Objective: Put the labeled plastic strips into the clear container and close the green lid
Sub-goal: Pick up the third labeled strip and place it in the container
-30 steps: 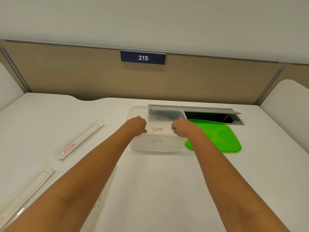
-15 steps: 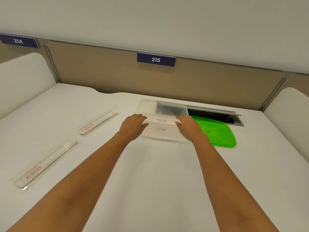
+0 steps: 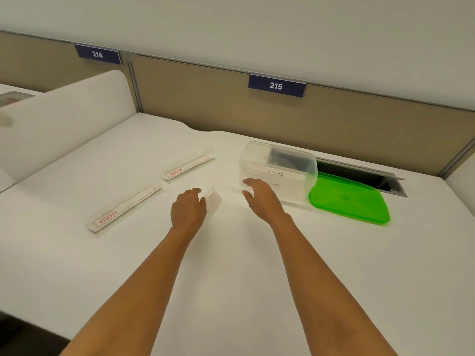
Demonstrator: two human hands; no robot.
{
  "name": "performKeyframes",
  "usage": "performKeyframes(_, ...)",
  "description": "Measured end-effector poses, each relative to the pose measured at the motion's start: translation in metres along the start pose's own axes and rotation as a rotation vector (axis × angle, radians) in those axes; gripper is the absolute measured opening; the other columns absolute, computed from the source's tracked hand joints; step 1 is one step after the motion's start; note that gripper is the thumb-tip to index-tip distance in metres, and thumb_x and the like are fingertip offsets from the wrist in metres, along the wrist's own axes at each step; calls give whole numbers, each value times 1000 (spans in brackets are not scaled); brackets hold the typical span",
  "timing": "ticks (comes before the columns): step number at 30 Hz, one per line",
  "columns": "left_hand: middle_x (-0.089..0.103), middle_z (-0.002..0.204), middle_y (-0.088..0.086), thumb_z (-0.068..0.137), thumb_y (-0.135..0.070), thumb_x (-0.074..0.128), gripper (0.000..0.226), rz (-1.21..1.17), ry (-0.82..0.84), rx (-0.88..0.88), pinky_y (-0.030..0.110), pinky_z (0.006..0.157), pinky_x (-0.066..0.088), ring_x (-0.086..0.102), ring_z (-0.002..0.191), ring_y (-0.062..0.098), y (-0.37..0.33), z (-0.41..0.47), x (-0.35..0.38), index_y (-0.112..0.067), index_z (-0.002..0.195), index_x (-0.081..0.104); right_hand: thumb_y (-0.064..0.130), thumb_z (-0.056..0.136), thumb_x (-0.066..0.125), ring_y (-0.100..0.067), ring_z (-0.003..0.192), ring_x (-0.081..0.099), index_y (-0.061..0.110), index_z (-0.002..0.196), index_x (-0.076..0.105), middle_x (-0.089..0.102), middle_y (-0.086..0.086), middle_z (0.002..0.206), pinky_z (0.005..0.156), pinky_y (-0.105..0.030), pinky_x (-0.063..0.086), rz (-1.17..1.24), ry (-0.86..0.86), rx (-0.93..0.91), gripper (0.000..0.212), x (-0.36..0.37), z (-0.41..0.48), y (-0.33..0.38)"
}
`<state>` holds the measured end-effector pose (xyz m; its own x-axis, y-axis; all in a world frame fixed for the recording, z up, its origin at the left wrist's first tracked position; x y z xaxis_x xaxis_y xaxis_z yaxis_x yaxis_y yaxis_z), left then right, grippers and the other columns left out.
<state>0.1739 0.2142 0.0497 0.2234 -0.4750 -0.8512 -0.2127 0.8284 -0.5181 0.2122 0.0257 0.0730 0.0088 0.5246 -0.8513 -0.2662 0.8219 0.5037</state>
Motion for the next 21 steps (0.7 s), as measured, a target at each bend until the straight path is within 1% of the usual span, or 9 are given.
performKeyframes(3, 54, 136, 5, 97, -32, 44, 41, -76, -16, -67, 39, 100, 38, 46, 127, 26, 18, -13, 1, -16, 134, 48, 21, 97, 47, -22, 130, 42, 14, 139, 42, 49, -7, 137, 105, -30, 33, 142, 91, 22, 42, 22, 4, 16)
performKeyframes(6, 56, 133, 3, 95, -36, 48, 45, -137, 23, -113, 39, 98, 41, 49, 125, 24, 31, -21, 6, -17, 135, 47, 23, 96, 50, -22, 130, 42, 14, 141, 38, 45, -8, 140, 106, -31, 33, 245, 174, 54, 48, 40, 10, 26)
performKeyframes(9, 60, 128, 3, 93, -29, 52, 41, -212, 55, -148, 37, 93, 45, 54, 119, 22, 40, -22, 10, -18, 132, 51, 24, 95, 53, -23, 130, 43, 15, 142, 35, 42, -9, 143, 107, -34, 35, 312, 222, 106, 51, 53, 18, 29)
performKeyframes(12, 61, 127, 5, 92, -25, 55, 37, -252, 53, -155, 34, 89, 47, 58, 114, 22, 44, -15, 9, -17, 128, 56, 25, 95, 54, -24, 130, 43, 15, 142, 35, 40, -9, 144, 106, -35, 37, 375, 214, 165, 52, 61, 25, 27)
performKeyframes(16, 57, 134, 5, 89, -34, 60, 48, -245, 132, -141, 36, 98, 43, 52, 124, 23, 50, -10, 15, -18, 133, 53, 26, 94, 55, -23, 133, 40, 17, 143, 33, 36, -7, 147, 109, -36, 35, 373, 235, 189, 55, 71, 30, 23)
performKeyframes(19, 61, 130, 6, 89, -34, 60, 45, -241, 150, -132, 37, 94, 48, 59, 116, 24, 54, -4, 17, -20, 133, 55, 24, 93, 57, -22, 137, 35, 20, 146, 30, 31, -4, 151, 113, -37, 30, 340, 269, 173, 60, 75, 34, 20)
performKeyframes(21, 64, 125, 5, 91, -34, 57, 42, -197, 167, -109, 35, 89, 49, 61, 112, 25, 54, 3, 17, -23, 131, 56, 21, 91, 59, -21, 138, 33, 22, 146, 30, 30, -3, 153, 114, -35, 29, 324, 280, 153, 62, 74, 38, 18)
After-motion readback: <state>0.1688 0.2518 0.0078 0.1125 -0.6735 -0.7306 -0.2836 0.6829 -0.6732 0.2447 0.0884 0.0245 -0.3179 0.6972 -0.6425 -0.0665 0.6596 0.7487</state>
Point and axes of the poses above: each hand's wrist, its own z-axis towards the middle knuckle, its own x-axis out of the palm, y = z × x, the point moved 5 cm from there along z, towards the middle knuckle
